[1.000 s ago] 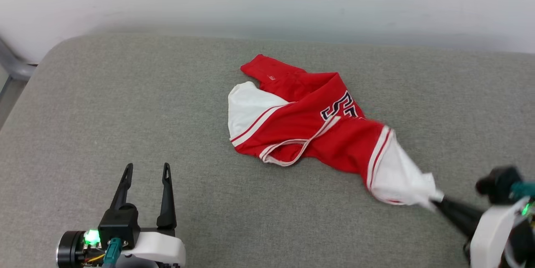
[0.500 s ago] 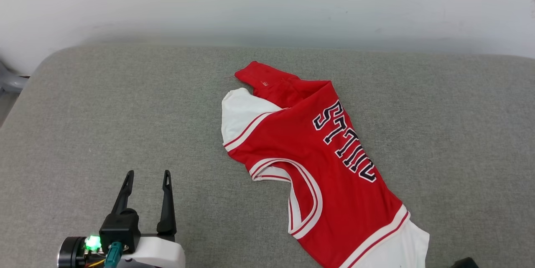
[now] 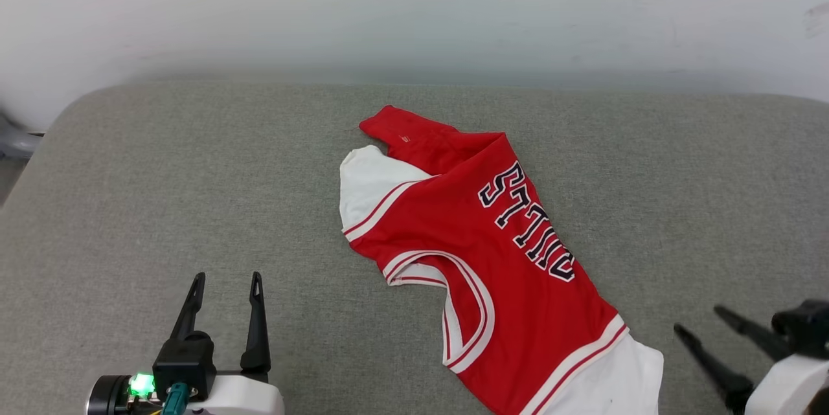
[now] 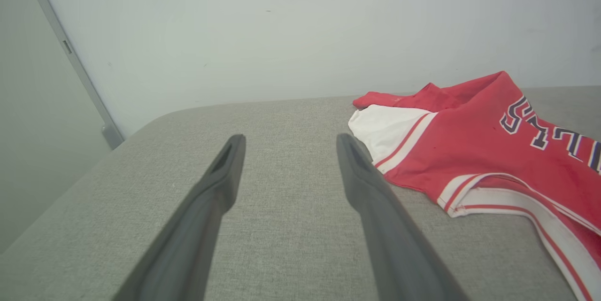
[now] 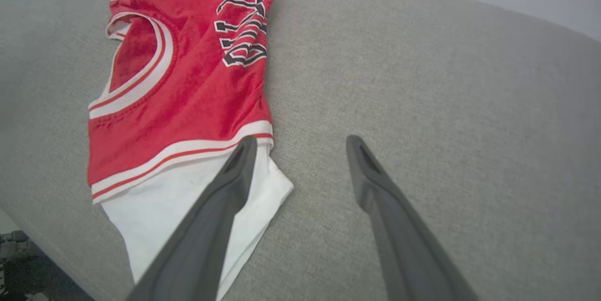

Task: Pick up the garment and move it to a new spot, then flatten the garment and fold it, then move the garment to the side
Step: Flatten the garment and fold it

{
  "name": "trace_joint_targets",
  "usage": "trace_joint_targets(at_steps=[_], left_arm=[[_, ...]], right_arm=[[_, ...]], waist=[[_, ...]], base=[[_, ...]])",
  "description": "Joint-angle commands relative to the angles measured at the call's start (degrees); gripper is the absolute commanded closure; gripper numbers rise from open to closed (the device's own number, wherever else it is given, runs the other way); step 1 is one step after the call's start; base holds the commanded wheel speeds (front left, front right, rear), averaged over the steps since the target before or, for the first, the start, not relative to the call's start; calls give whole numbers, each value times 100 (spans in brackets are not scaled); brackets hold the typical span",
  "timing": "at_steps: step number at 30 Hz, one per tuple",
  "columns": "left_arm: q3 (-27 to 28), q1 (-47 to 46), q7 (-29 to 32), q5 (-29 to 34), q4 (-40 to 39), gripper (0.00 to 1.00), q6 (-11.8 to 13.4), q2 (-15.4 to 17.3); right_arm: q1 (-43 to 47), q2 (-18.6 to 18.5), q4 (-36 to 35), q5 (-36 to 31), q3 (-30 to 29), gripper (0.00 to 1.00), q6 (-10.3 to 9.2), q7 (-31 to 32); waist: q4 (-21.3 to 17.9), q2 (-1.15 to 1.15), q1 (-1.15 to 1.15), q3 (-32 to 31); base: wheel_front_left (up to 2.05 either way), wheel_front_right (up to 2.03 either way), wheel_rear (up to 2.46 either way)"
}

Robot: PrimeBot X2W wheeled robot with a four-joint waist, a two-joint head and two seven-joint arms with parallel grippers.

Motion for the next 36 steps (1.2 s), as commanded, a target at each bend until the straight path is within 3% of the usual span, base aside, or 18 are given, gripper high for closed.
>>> trace_joint_targets(at_steps=[1, 8, 17, 24, 32, 33, 34, 36], left_arm=[[22, 16, -15, 4, -15, 0, -17, 32], [-24, -99, -15, 20, -46, 0, -29, 14], [-125, -341, -15, 42, -134, 0, -6, -32], [-163, -552, -15, -9, -137, 0, -7, -66], [-173, -655, -15, -13, -115, 0, 19, -87], [-162, -644, -15, -15, -112, 0, 28, -88], [-151, -631, -15, -16, -108, 0, 38, -89], [-137, -588, -15, -13, -95, 0, 43, -90]], right_arm=[[-168, 17, -174, -28, -129, 0, -6, 53], [-838, -258, -749, -90, 20, 0, -6, 965], [-1830, -694, -424, 298, 1266, 0, -6, 2729], [-2311, -700, 216, 505, 2091, 0, -6, 3029], [-2513, -596, 986, 655, 3077, 0, -6, 2792], [-2537, -602, 1038, 694, 3180, 58, -5, 2738], [-2560, -610, 1072, 756, 3248, 100, -5, 2658], [-2671, -672, 1146, 836, 3300, 100, -5, 2524]], waist=[[25, 0, 0, 9], [152, 0, 0, 137], [370, 0, 0, 486], [527, 0, 0, 820], [606, 0, 0, 978], [599, 0, 0, 972], [589, 0, 0, 961], [556, 0, 0, 918]], base=[[0, 0, 0], [0, 0, 0], [0, 0, 0], [0, 0, 0], [0, 0, 0], [0, 0, 0], [0, 0, 0], [0, 0, 0]])
